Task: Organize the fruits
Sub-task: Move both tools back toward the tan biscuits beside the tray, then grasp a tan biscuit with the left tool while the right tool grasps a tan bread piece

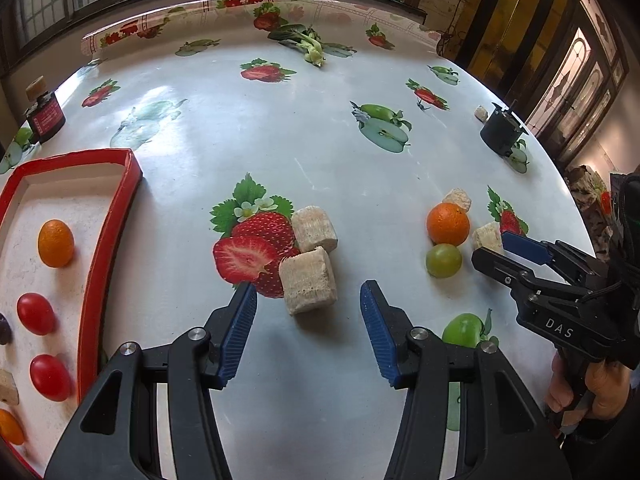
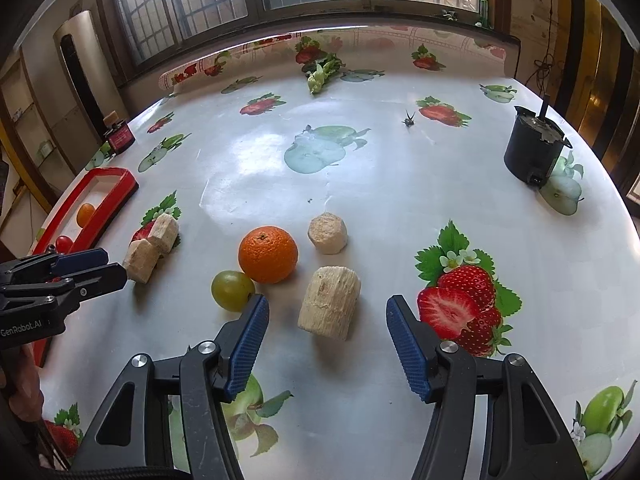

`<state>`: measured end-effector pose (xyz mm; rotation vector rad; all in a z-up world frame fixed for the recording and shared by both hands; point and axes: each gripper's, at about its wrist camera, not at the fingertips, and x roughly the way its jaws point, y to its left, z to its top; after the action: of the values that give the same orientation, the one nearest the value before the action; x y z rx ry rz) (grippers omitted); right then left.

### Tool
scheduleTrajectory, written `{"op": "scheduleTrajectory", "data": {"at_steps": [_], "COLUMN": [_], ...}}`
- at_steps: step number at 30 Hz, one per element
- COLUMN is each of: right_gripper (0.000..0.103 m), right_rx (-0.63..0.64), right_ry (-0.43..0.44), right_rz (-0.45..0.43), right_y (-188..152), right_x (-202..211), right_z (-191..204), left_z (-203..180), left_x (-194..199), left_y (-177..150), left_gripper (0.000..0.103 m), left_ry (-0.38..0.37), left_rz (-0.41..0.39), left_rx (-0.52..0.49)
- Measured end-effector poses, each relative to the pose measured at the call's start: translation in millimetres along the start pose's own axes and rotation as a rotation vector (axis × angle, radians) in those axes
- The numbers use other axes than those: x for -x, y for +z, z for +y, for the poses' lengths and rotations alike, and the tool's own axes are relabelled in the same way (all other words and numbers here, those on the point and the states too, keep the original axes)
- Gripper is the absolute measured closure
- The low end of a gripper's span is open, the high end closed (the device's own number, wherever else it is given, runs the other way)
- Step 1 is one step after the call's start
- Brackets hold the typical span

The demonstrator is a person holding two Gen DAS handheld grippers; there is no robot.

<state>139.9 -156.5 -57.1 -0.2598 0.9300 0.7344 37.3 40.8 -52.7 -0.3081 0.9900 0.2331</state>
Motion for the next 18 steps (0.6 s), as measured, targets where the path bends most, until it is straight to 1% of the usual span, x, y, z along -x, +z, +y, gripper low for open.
{"op": "scheduleTrajectory", "data": {"at_steps": [3, 4, 5, 6, 7, 8, 12, 18], "right_gripper": [0.056, 0.060, 0.062, 0.068, 0.072, 0.073, 0.074, 0.074], "right_rx": [-0.015, -0.020, -0.020, -0.021, -0.024, -0.028, -0.030, -0.006], "right_ry": [0.002, 0.002, -0.002, -0.002, 0.004, 0.009, 0.019, 0.041], "right_rz": [0.018, 0.018, 0.014, 0.013, 0.012, 0.011, -0.009, -0.048], "right_y": [1, 2, 2, 2, 2, 2, 1, 2], "right_x": [-7, -9, -9, -9, -9, -8, 0, 23], "right_z": [-3, -4, -5, -6, -6, -7, -7, 7], "left_z": [-1, -1, 0, 0, 2, 3, 7, 15], "left_x": [-14, -14, -14, -14, -14, -13, -4, 18], "left_y": [1, 2, 2, 2, 3, 3, 0, -8], "left_gripper": [0.052, 0.057, 0.062, 0.069, 0.074, 0.074, 0.074, 0.074], "left_ry": [0.001, 0.005, 0.002, 0.003, -0.013, -0.023, -0.009, -0.011], "left_rz": [0.021, 0.001, 0.002, -0.001, 0.004, 0.005, -0.013, -0.049], "left_rx": [0.001, -0.002, -0.004, -0.005, 0.000, 0.004, -0.004, 0.014]}}
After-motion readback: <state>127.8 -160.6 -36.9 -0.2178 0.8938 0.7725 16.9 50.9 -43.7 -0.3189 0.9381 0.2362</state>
